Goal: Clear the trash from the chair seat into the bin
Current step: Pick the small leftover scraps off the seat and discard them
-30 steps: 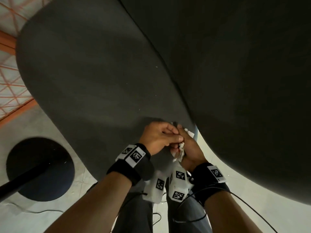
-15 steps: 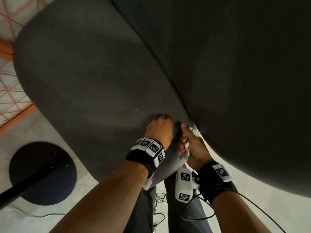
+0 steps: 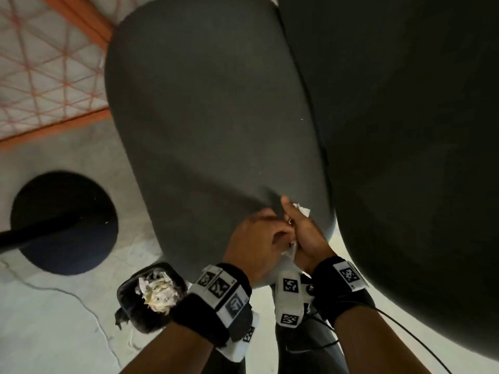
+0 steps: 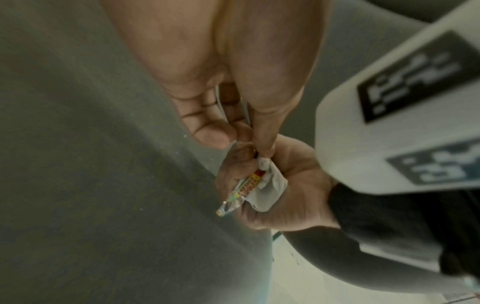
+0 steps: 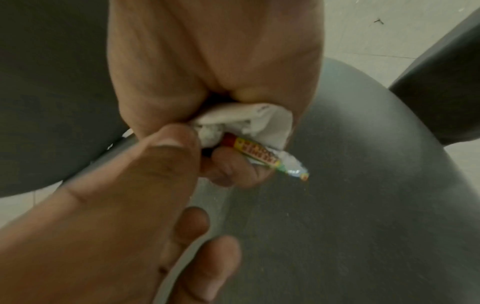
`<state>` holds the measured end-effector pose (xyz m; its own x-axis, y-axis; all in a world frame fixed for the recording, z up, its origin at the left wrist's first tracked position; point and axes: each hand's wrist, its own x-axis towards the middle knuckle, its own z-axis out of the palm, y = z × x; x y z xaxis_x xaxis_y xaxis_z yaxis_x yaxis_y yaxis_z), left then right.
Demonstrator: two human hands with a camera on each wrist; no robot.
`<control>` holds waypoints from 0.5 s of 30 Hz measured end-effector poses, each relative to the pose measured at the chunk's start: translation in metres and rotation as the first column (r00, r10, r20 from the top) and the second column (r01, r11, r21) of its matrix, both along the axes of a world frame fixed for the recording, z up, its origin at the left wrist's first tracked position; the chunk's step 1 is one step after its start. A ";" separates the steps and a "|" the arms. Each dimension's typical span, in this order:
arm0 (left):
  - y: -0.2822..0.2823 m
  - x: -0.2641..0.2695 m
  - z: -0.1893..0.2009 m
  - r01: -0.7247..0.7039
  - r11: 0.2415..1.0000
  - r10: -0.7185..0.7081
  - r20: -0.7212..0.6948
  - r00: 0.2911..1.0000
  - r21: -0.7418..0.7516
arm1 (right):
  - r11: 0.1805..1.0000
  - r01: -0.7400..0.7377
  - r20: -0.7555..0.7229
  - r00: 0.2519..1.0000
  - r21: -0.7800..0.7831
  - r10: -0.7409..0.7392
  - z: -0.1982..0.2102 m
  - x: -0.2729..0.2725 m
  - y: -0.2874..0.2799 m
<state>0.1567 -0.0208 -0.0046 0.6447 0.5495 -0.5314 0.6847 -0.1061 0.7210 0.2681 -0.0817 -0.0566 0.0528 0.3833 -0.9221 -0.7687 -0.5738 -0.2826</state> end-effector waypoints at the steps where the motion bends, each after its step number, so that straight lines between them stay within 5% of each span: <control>1: -0.001 -0.006 0.001 -0.016 0.999 0.018 -0.036 0.999 0.034 | 0.999 -0.038 -0.026 0.999 0.003 0.038 0.002 -0.004 0.005; 4: 0.001 -0.025 0.009 -0.183 0.983 0.185 -0.128 0.974 0.033 | 0.985 -0.168 -0.076 0.983 0.033 0.170 0.006 -0.020 0.015; 9: -0.003 -0.070 0.009 -0.536 0.839 0.504 -0.235 0.831 -0.093 | 0.914 -0.402 -0.060 0.913 0.056 0.405 0.017 -0.051 0.021; 12: -0.021 -0.097 0.015 -0.636 0.762 0.572 -0.333 0.750 -0.123 | 0.818 -0.571 0.036 0.821 0.071 0.570 0.027 -0.072 0.024; 15: -0.050 -0.127 0.035 -0.707 0.707 0.666 -0.350 0.659 0.016 | 0.712 -0.700 0.087 0.714 0.058 0.694 0.030 -0.107 0.019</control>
